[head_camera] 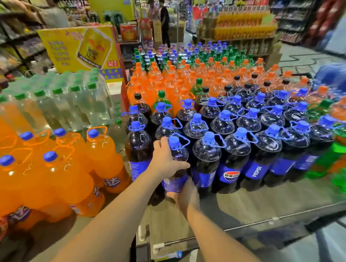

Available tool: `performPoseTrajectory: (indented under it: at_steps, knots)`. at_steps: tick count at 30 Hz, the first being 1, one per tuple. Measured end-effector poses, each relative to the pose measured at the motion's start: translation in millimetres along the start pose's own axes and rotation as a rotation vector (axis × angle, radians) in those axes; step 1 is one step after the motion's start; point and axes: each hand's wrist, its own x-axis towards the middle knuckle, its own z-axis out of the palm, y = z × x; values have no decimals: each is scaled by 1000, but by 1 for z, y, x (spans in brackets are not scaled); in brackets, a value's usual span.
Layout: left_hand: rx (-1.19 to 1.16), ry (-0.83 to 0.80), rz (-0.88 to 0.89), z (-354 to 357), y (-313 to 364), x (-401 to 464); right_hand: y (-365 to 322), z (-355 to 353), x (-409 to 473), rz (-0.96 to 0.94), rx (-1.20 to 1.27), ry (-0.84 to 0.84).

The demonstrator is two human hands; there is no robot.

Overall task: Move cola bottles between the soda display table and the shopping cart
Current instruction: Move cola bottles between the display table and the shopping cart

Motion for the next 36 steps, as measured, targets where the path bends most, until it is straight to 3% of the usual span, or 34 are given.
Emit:
performPoseTrajectory:
  at_steps: [14,20,28,36]
  knots:
    - [47,11,-2,-6,7,-15,-15,-59,-33,-80,-433,9]
    - [498,102,192,-21,10,-33,-5,-114,-54,-153,-617,40]
    - [794,-34,391,-27,59,-55,12,-221,-90,15,-711,106]
    - [775,-144,523,17,155,-80,38,-333,-120,126,-724,162]
